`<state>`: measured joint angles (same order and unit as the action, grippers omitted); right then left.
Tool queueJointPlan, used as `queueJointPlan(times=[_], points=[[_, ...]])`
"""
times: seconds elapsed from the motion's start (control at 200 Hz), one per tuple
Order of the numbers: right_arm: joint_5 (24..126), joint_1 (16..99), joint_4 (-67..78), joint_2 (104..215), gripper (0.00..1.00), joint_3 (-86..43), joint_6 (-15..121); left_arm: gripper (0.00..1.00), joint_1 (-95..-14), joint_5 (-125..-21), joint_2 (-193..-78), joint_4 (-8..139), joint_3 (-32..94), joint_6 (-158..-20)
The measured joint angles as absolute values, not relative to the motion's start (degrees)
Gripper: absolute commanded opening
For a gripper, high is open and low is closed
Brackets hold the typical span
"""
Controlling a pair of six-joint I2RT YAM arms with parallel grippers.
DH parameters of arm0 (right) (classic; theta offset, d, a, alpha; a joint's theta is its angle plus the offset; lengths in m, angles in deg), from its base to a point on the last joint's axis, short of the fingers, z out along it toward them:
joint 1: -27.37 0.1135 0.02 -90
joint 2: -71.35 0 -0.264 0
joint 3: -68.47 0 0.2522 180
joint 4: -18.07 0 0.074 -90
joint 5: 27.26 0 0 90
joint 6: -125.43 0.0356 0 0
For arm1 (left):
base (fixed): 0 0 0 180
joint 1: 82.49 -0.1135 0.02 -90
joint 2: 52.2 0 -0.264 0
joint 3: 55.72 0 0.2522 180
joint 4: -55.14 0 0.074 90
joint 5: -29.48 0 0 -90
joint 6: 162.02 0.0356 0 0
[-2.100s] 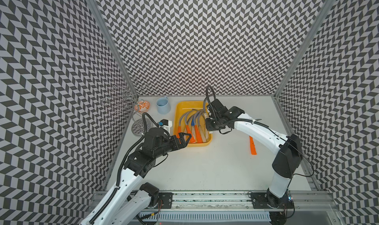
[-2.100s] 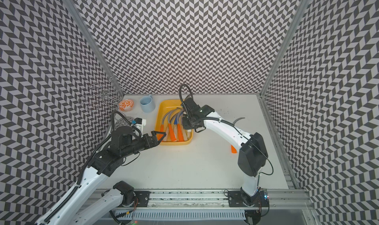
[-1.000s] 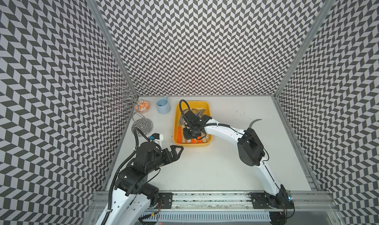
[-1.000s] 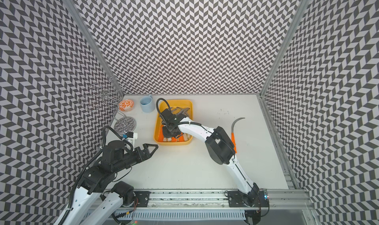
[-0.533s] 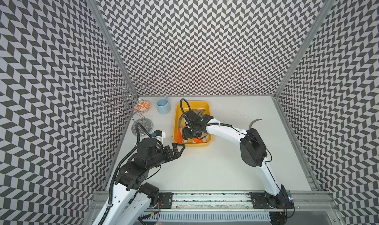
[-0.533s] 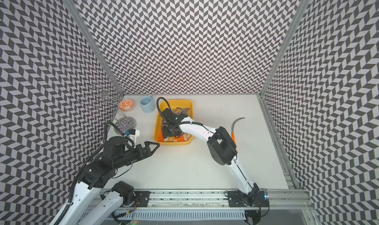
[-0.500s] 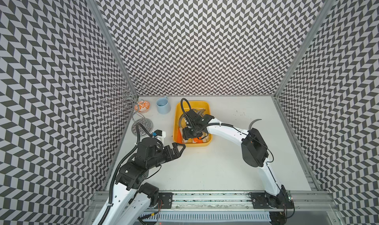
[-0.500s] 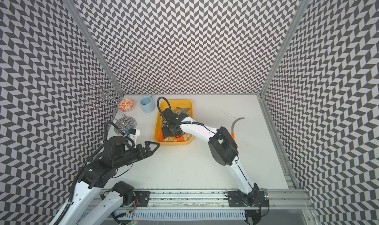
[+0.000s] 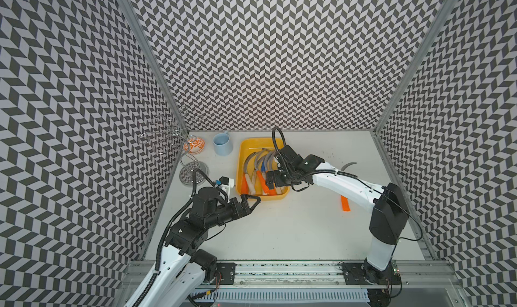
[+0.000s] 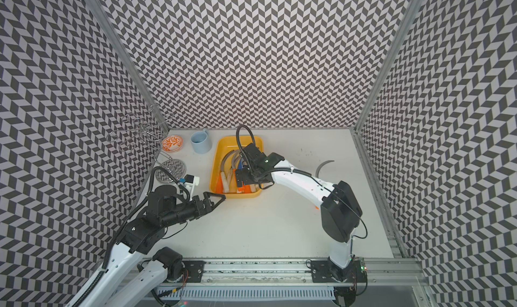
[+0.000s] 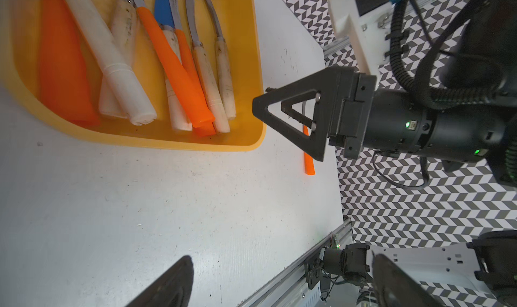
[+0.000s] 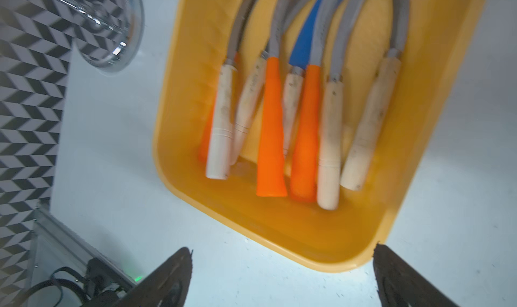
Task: Put small sickles into storage boxes
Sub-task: Place the sickle in the storage box, then pick up the sickle at the center of the board.
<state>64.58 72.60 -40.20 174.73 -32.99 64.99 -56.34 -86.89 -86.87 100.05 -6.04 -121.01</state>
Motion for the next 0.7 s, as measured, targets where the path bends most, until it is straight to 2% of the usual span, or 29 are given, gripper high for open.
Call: queueJointPlan(times=[0.371,0.701], points=[[60.58,63.12,-40.37,161.9,0.99,-15.02,65.56,1.0,-45.32,-83.66,-95.4,90.59,-7.35,-123.35],[56.5,55.21,-40.68,159.84,0.99,-8.51,65.4,1.0,-38.07,-80.38,-105.93,82.57,-7.33,-123.26]])
